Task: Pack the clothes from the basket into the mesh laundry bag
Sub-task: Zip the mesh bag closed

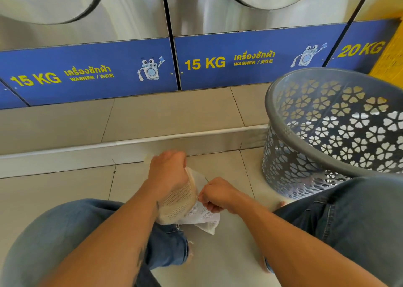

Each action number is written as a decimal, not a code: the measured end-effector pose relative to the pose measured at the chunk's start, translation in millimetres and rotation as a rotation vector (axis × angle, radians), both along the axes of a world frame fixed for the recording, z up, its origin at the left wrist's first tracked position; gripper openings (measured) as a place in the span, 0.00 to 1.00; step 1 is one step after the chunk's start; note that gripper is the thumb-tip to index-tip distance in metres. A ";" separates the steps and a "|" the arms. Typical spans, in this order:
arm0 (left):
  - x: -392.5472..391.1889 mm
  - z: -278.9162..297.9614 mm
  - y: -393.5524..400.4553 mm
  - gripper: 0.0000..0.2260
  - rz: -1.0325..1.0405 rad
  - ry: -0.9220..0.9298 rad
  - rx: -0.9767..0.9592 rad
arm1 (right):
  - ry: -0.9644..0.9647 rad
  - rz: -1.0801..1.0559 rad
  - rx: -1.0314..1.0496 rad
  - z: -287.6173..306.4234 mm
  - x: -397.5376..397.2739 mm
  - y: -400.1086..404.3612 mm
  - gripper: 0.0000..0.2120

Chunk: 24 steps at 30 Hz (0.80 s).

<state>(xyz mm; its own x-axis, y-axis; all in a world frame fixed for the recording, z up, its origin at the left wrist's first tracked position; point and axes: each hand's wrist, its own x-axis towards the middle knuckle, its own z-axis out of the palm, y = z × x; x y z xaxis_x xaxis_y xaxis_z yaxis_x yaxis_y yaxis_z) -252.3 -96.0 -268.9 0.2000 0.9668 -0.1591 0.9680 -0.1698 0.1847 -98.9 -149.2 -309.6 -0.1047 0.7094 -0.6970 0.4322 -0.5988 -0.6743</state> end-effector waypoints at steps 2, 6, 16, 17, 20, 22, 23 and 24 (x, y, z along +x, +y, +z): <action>1.1 12.4 -14.9 0.05 -0.014 0.030 -0.222 | 0.078 -0.071 -0.021 3.5 -1.5 0.2 0.03; -1.5 5.4 -40.0 0.13 -0.089 0.131 -0.470 | 0.225 -0.239 -0.095 10.4 4.6 -1.0 0.03; 23.5 -14.6 -27.5 0.19 0.354 -0.434 -0.618 | 0.311 -0.348 -0.193 16.2 20.1 -10.8 0.07; 23.8 -16.9 -26.5 0.20 0.354 -0.413 -0.601 | 0.306 -0.338 -0.197 14.9 17.6 -12.1 0.07; 21.6 -20.5 -22.7 0.14 0.318 -0.348 -0.551 | 0.251 -0.301 -0.179 8.5 8.8 -14.1 0.05; 20.4 -22.6 -19.6 0.11 0.293 -0.329 -0.494 | 0.205 -0.271 -0.164 5.4 5.6 -13.5 0.04; 20.2 -22.6 -18.3 0.11 0.293 -0.340 -0.462 | 0.185 -0.254 -0.164 4.9 4.7 -12.4 0.03; 19.7 -23.6 -17.0 0.11 0.298 -0.359 -0.437 | 0.166 -0.241 -0.169 4.6 4.1 -11.5 0.03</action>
